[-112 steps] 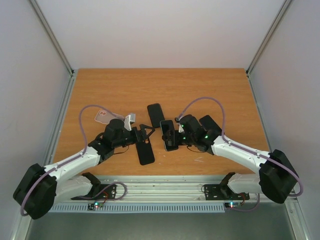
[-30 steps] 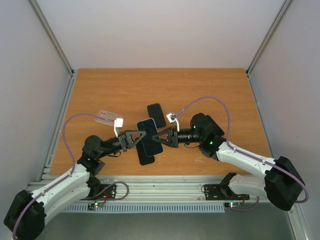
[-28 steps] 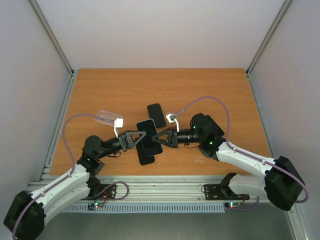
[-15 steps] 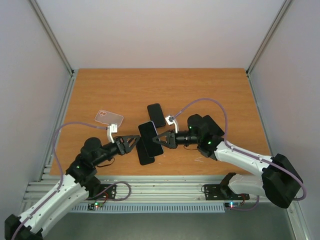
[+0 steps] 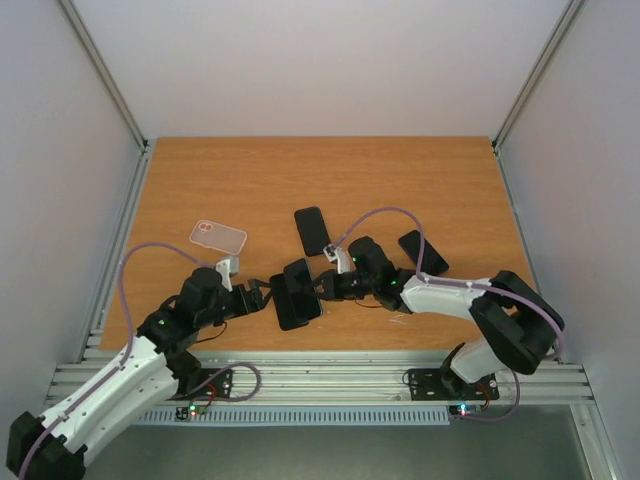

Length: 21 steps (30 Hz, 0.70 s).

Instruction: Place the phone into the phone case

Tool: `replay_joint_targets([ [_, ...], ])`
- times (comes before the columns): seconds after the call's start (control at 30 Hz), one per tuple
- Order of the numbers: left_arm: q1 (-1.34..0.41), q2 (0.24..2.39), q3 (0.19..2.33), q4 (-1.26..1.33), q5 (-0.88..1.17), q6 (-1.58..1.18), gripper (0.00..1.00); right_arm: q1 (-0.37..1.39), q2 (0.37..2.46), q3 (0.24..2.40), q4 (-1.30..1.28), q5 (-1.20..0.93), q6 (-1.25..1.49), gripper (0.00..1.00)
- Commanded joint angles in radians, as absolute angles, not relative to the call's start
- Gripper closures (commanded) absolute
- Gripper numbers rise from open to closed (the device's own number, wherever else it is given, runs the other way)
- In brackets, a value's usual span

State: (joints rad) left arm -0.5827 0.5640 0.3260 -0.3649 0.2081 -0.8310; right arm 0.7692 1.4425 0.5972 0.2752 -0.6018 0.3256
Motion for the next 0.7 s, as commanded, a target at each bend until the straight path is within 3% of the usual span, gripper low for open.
replay_joint_targets([
  [0.0, -0.583, 0.603, 0.304, -0.332, 0.195, -0.855, 0.11, 0.794, 1.522, 0.646, 0.310, -0.556, 0.386, 0.99],
  [0.67, -0.583, 0.928, 0.261, -0.024, 0.251, -0.895, 0.17, 0.824, 1.713, 0.745, 0.339, -0.564, 0.471, 0.99],
])
